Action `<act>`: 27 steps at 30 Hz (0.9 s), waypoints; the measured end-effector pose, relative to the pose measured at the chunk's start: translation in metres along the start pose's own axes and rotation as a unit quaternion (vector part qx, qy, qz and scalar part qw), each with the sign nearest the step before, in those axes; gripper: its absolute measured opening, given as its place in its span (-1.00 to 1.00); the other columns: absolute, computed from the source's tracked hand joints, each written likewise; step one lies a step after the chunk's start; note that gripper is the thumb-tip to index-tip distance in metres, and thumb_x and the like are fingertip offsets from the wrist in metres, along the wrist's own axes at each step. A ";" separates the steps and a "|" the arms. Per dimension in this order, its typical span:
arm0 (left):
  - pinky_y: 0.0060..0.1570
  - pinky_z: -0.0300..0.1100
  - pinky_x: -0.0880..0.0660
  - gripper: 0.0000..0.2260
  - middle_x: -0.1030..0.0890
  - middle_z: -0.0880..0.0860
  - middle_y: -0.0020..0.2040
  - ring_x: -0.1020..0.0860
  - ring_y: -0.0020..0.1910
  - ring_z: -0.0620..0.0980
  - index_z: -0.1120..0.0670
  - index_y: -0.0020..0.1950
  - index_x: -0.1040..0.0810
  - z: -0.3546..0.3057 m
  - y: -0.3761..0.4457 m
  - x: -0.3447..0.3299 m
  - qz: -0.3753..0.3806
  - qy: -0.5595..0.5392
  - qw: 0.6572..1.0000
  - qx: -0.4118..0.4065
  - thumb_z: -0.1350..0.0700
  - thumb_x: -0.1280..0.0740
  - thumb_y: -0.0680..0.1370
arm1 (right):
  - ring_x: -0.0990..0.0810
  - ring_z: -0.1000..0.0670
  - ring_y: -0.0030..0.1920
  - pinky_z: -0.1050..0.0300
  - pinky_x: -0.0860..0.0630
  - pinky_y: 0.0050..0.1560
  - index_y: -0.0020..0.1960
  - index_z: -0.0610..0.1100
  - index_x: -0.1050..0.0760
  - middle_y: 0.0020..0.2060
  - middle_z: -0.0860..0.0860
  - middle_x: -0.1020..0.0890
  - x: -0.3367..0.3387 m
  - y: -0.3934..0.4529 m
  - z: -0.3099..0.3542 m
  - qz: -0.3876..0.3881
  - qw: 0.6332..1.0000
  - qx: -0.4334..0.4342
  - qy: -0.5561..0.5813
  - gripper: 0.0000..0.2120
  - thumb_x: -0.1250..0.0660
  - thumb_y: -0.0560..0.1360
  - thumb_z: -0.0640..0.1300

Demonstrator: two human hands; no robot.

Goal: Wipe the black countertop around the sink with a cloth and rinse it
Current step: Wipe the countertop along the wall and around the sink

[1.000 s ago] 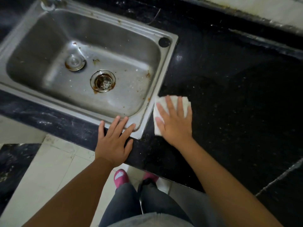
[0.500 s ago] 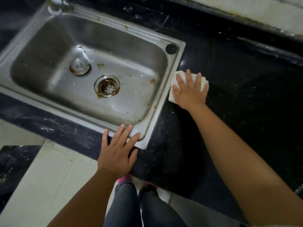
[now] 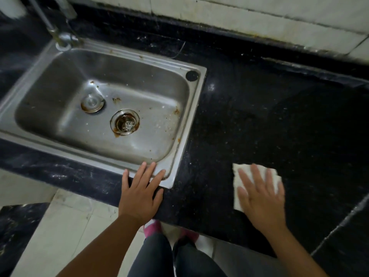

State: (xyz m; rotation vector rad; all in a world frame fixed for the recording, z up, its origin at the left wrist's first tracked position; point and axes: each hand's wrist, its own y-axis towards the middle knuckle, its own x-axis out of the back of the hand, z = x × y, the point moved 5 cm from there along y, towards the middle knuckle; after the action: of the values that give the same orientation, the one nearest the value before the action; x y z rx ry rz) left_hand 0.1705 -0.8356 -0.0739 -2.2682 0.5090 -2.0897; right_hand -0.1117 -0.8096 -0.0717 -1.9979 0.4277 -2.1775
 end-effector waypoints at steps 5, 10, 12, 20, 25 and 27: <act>0.40 0.09 0.07 -0.55 -0.40 0.11 0.35 -0.01 0.47 -0.03 -0.05 0.31 -0.31 0.000 0.004 0.008 -0.030 -0.015 0.999 -0.007 -0.17 0.21 0.61 | 0.15 -0.13 0.50 -0.20 0.11 0.45 0.50 0.13 0.02 0.52 0.02 0.05 0.039 0.054 -0.096 -0.015 0.966 -0.248 0.071 -0.54 0.13 0.61 0.10; 0.30 0.23 -0.07 -0.42 -0.25 0.11 0.45 -0.02 0.43 0.01 -0.02 0.43 -0.24 -0.021 0.079 0.040 -0.011 -0.011 0.998 -0.053 -0.19 0.23 0.52 | 0.25 -0.19 0.48 -0.30 0.18 0.40 0.51 0.11 0.12 0.52 0.02 0.16 0.075 0.173 -0.066 -0.002 0.960 -0.263 0.092 -0.53 0.16 0.62 0.08; 0.41 0.06 0.15 -0.30 0.04 0.00 0.52 0.22 0.42 -0.10 -0.09 0.49 -0.04 -0.031 0.122 0.055 -0.007 -0.046 0.997 -0.055 -0.21 0.36 0.38 | 0.24 -0.22 0.48 -0.32 0.17 0.39 0.51 0.09 0.14 0.51 0.00 0.15 0.080 0.208 -0.029 -0.011 0.974 -0.211 0.077 -0.53 0.17 0.62 0.07; 0.43 0.01 0.15 -0.55 0.10 0.02 0.53 0.17 0.50 -0.03 0.04 0.51 0.03 -0.076 0.266 0.082 -0.021 -0.053 0.996 -0.069 0.01 0.05 0.63 | -0.25 -0.14 0.35 -0.21 -0.14 0.25 0.36 0.08 -0.27 0.36 0.01 -0.35 0.035 0.139 0.038 -0.015 0.999 0.037 0.035 -0.52 0.29 0.61 0.08; 0.43 -0.03 0.23 -0.50 0.17 0.04 0.53 0.23 0.49 -0.03 0.12 0.51 0.13 -0.079 0.291 0.058 -0.016 -0.026 0.996 -0.079 -0.06 0.15 0.62 | -0.13 -0.15 0.39 -0.28 -0.23 0.29 0.43 0.06 -0.16 0.43 -0.06 -0.25 0.062 0.150 -0.096 -0.035 0.982 -0.184 0.011 -0.43 0.33 0.56 0.20; 0.41 -0.06 0.27 -0.40 0.15 0.05 0.53 0.27 0.46 -0.09 0.13 0.51 0.11 -0.077 0.293 0.054 -0.038 -0.056 0.994 -0.082 -0.14 0.29 0.54 | 0.14 -0.15 0.49 -0.23 0.05 0.43 0.51 0.08 0.05 0.52 0.00 0.04 0.078 0.191 -0.124 -0.019 0.958 -0.279 0.060 -0.47 0.26 0.57 0.17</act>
State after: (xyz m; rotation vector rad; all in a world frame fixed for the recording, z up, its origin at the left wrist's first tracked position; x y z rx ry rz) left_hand 0.0327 -1.1106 -0.0803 -2.5148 0.6203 -2.0082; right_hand -0.2568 -1.0008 -0.0659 -2.1345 1.1411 -2.4023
